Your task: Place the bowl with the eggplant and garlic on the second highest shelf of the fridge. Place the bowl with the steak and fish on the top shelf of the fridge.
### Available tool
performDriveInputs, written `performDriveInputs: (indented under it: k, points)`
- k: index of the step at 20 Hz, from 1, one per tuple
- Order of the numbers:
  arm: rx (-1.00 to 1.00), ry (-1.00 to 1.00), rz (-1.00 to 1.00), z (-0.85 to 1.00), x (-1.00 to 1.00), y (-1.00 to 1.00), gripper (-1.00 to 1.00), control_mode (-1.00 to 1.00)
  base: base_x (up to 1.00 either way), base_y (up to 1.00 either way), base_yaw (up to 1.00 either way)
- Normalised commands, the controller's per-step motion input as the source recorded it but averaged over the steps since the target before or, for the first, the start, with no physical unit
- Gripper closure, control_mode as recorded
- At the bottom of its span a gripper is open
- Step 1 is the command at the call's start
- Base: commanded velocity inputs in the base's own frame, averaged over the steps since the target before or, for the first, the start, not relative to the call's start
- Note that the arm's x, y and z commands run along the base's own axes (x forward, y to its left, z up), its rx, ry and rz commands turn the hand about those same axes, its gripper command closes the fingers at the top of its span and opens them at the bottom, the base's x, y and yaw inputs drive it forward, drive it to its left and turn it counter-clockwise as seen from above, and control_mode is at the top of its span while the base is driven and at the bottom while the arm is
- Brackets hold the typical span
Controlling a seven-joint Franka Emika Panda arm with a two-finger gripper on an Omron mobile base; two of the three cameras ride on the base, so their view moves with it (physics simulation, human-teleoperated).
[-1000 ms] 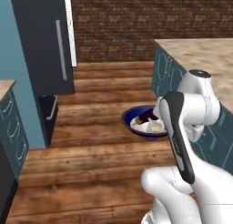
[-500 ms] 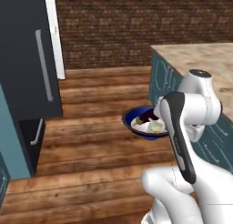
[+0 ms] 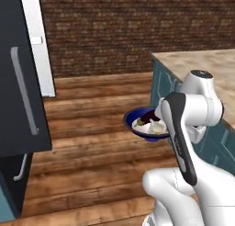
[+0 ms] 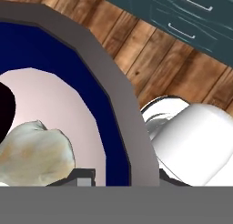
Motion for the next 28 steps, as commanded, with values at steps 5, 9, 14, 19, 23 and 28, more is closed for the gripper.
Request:
performDriveInputs:
  k: [5, 9, 14, 19, 23, 28]
  points:
    - [0.00, 0.00, 0.00, 0.00, 0.00, 0.00, 1.00, 1.00, 1.00, -0.49, -0.09]
    - [0.00, 0.00, 0.00, 0.00, 0.00, 0.00, 1.00, 1.00, 1.00, -0.64, -0.02]
    - [0.00, 0.00, 0.00, 0.00, 0.00, 0.00, 1.00, 1.00, 1.00, -0.50, 0.00]
    - [0.00, 0.00, 0.00, 0.00, 0.00, 0.00, 1.00, 1.00, 1.00, -0.14, 0.05]
    - [0.00, 0.00, 0.00, 0.00, 0.00, 0.00, 1.00, 1.00, 1.00, -0.17, 0.32]
    - [0.00, 0.00, 0.00, 0.00, 0.00, 0.00, 1.00, 1.00, 0.59, -0.14, 0.85]
